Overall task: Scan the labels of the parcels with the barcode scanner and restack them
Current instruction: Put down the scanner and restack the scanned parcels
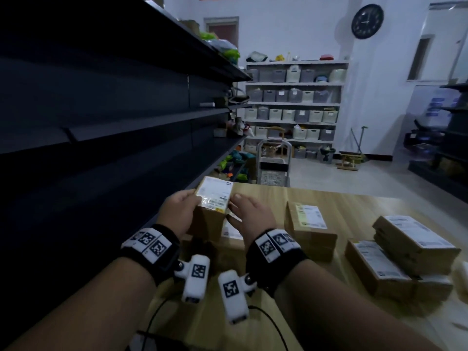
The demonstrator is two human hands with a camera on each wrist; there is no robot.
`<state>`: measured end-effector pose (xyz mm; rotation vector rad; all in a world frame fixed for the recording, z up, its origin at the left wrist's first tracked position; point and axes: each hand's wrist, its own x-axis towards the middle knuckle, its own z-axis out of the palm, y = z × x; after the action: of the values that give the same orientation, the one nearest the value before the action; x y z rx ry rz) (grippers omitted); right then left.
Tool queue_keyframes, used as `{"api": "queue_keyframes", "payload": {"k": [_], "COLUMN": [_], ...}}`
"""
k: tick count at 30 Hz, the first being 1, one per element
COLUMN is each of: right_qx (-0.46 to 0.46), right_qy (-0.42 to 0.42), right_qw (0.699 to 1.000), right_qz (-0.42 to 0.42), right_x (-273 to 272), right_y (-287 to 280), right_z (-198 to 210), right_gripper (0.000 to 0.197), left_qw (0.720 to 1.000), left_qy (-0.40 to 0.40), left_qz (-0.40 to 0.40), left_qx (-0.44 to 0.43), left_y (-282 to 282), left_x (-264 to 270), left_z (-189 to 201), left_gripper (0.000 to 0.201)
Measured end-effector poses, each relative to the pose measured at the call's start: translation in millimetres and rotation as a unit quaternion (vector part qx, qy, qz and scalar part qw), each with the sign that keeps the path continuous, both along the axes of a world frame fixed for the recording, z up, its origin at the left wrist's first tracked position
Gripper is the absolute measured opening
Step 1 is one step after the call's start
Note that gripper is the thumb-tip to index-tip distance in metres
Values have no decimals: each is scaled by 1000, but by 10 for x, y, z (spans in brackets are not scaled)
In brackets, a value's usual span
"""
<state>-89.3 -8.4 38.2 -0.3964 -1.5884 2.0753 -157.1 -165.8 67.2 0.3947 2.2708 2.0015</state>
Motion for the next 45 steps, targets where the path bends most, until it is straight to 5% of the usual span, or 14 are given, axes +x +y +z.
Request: {"api": "queue_keyframes", "payload": {"k": [12, 20, 26, 31, 45], "right_qx": [-12, -74, -114, -125, -55], "right_qy": [-41, -48, -7, 13, -68], "right_qw": [998, 994, 993, 992, 974], "right_qz": [38, 62, 32, -12, -211], "right_x": [-734, -681, -516, -220, 829], "right_y": [-469, -356, -128, 227, 1799], "right_z": [-31, -198, -150, -120, -209], "right_gripper": [38, 13, 29, 37, 23], "left_qw": [998, 997, 983, 982, 995], "left_qy": [-24, -60, 118, 158, -34], "left_qz": [37, 47, 132, 76, -97], "left_qx": [-32, 11, 49, 78, -5], "left_y": [-361, -360, -253, 84, 1585], "left_x": [-651, -600, -332, 92, 684], "left_z": [-108, -181, 47, 168, -295], "left_gripper": [18, 34, 40, 22, 28]}}
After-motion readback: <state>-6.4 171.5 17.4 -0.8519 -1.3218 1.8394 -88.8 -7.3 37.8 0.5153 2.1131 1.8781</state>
